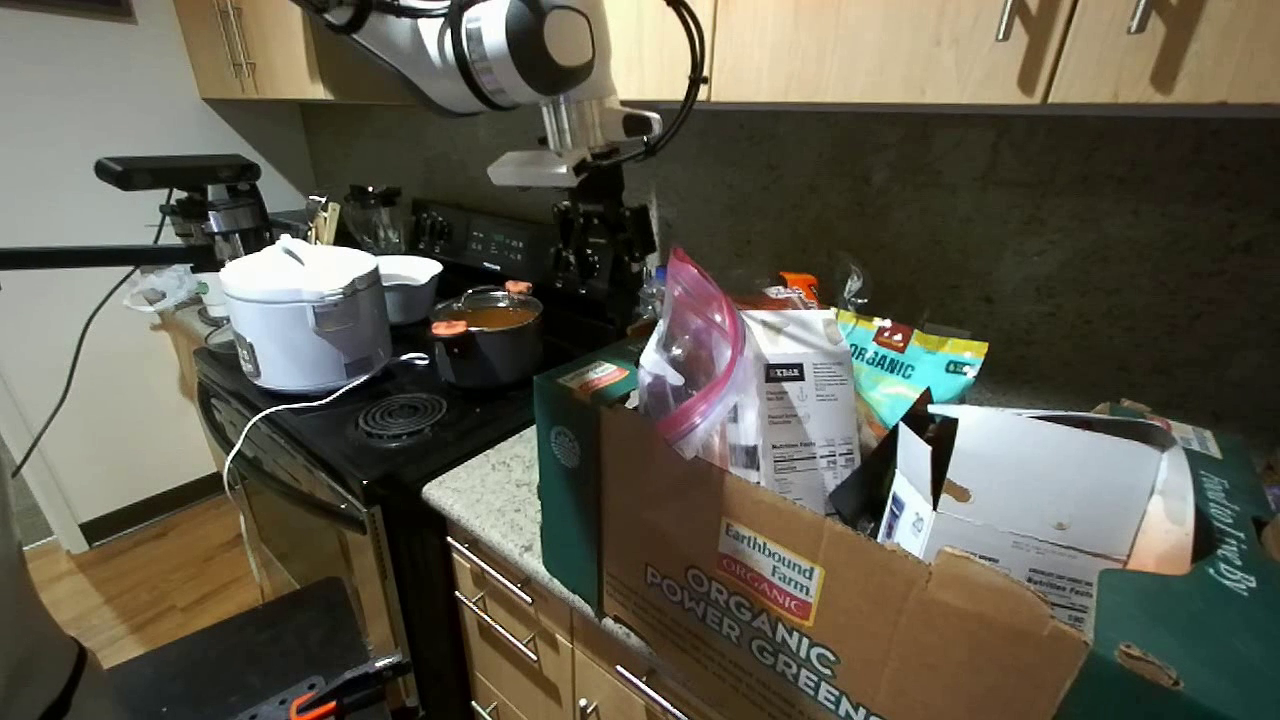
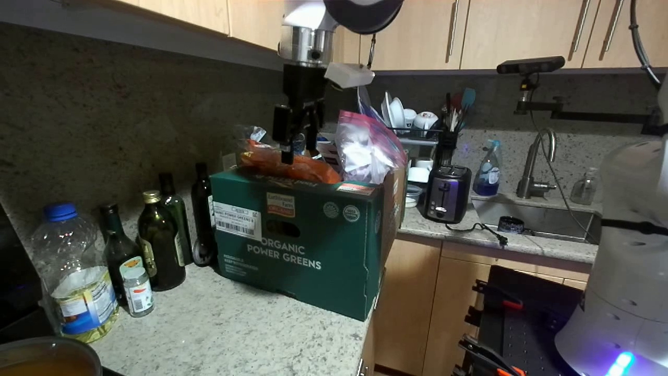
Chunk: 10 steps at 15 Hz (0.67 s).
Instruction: Remove the orange packet from the green box
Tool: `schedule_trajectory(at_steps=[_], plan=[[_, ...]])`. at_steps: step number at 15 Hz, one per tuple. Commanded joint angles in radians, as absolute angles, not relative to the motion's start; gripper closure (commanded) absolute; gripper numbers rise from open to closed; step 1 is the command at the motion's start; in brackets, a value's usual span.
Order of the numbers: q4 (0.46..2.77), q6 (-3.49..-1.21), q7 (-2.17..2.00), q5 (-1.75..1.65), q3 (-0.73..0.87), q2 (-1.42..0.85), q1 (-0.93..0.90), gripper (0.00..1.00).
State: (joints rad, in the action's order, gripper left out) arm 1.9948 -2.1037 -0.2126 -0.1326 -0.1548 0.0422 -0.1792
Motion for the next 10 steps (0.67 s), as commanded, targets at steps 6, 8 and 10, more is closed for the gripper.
schedule_trajectory(at_steps=[6,8,10], plan=[[2.024,-2.259,-0.637,-0.505,-0.179,0.006,-0.186,0.00],[2.011,-2.227,-0.715,-0.584,-0.185,-0.012,-0.190,0.00],[2.001,-2.212,-0.757,-0.618,-0.182,-0.042,-0.195,0.00]])
